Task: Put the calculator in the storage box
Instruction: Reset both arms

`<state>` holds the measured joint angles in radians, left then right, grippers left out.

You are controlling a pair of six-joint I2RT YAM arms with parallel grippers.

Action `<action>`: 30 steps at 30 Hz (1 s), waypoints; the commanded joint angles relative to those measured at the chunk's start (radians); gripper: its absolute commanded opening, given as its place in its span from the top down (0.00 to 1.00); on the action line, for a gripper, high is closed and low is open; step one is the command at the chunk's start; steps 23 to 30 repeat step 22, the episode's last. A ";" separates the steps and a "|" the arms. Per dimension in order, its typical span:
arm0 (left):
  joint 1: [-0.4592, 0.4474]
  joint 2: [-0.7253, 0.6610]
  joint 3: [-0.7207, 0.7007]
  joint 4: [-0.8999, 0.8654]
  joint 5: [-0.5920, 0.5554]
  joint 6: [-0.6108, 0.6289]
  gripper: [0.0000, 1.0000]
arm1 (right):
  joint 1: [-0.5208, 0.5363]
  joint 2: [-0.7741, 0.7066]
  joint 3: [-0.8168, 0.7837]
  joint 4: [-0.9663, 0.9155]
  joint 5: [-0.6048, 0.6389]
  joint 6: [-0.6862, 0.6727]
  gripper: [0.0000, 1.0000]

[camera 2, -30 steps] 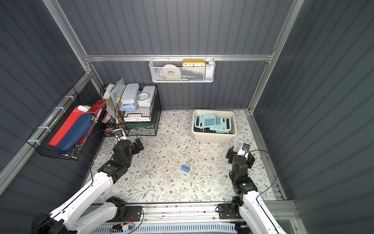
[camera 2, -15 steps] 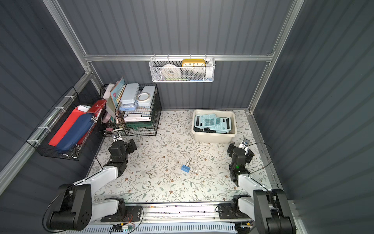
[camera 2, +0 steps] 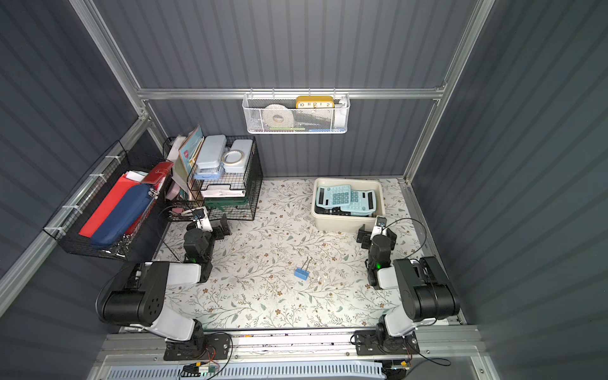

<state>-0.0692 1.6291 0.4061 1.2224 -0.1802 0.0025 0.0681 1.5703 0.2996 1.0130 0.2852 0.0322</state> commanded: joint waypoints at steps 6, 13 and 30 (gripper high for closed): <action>0.021 0.074 0.046 0.059 0.088 0.030 0.01 | -0.011 -0.029 0.064 -0.071 -0.037 -0.007 0.01; 0.023 0.073 0.046 0.058 0.088 0.030 0.01 | -0.016 -0.024 0.069 -0.073 -0.044 -0.005 0.01; 0.025 0.071 0.050 0.047 0.092 0.029 0.01 | -0.030 -0.019 0.077 -0.083 -0.074 -0.001 0.01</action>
